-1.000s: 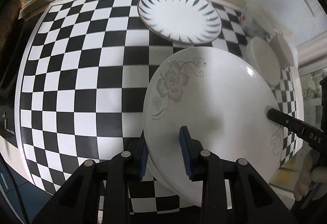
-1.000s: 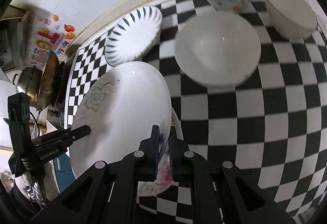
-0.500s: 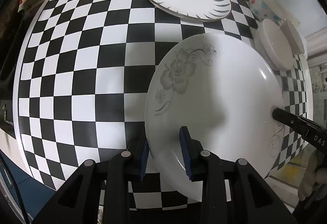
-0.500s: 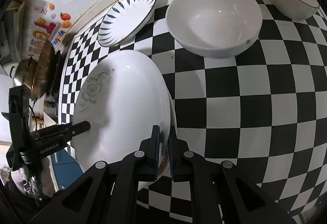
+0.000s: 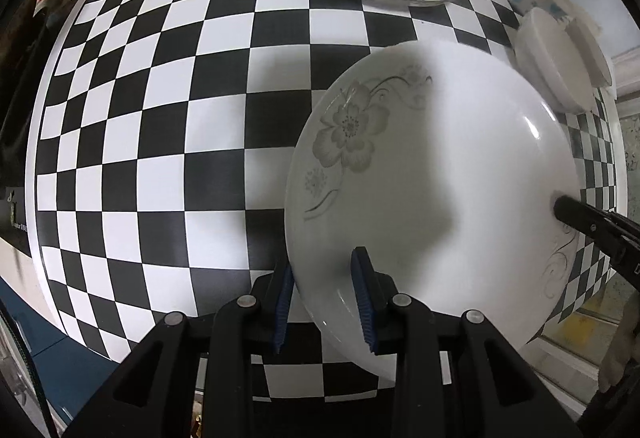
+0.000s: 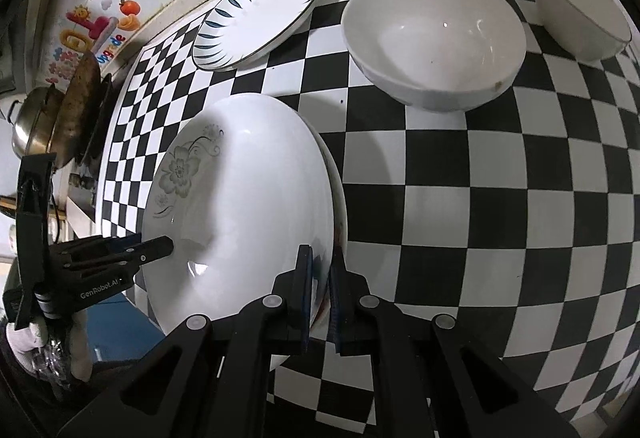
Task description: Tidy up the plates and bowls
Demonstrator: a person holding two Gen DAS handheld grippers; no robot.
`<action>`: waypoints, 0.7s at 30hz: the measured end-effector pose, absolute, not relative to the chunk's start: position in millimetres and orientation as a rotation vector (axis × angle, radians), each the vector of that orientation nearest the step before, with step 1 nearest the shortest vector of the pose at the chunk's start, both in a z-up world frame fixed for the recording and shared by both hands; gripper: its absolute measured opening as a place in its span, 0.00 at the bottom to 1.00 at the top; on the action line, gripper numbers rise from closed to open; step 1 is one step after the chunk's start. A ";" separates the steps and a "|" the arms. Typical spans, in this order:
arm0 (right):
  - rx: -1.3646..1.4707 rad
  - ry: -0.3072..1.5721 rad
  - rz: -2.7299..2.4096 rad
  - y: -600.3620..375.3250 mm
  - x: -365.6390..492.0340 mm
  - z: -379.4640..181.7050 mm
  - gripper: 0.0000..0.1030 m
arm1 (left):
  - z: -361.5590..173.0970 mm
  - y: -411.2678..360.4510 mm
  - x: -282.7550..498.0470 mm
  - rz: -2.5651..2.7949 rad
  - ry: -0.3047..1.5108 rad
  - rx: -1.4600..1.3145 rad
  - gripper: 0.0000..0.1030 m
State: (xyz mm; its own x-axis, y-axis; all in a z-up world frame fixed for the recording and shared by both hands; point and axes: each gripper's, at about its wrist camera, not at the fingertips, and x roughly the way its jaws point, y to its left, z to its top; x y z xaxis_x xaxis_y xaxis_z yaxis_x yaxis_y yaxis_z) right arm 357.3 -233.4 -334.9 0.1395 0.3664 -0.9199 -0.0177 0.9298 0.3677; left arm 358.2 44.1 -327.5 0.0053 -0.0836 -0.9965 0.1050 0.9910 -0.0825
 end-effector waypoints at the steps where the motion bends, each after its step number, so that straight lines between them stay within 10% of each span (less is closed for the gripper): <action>1: 0.280 1.408 0.277 -232.4 357.4 -333.8 0.09 | -328.3 43.3 357.8 -0.145 1.558 0.025 0.25; 21: 0.307 1.493 0.234 -238.1 367.9 -337.5 0.13 | -324.5 41.6 362.8 -0.148 1.566 0.025 0.25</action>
